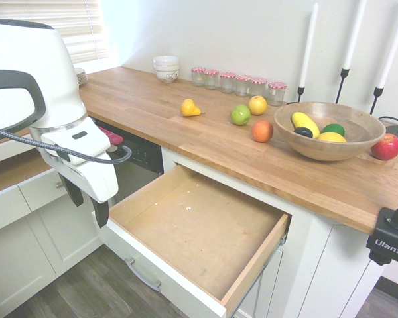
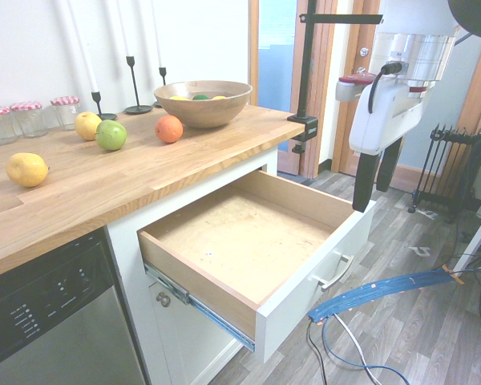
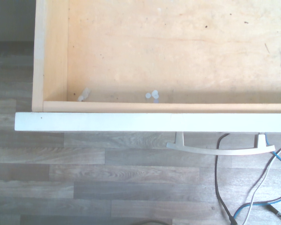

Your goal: Close the drawer

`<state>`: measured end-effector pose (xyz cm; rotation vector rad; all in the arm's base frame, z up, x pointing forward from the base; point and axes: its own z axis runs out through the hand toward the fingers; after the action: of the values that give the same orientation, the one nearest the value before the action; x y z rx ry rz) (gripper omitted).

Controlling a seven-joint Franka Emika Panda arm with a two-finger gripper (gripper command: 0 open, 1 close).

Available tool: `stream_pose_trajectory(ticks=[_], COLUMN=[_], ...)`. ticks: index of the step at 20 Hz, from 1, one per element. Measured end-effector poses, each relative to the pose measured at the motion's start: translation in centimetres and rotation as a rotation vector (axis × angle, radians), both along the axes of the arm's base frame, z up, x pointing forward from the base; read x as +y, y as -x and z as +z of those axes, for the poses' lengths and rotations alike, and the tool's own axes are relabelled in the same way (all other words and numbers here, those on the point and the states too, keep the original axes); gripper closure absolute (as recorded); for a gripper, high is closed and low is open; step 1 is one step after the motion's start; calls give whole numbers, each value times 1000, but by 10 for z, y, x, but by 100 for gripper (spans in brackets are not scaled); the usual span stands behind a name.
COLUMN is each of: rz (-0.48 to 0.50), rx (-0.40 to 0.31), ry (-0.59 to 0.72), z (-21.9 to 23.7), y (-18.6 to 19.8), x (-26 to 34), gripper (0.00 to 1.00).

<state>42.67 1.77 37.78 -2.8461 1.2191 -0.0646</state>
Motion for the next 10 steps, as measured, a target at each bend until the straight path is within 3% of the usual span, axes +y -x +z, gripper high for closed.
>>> stream_pose_trajectory(ticks=[4,10], rz=[0,-3], rx=[3,28], ry=[1,15], z=[-4,-46], y=[2,19], x=[0,-6], gripper=[0,0])
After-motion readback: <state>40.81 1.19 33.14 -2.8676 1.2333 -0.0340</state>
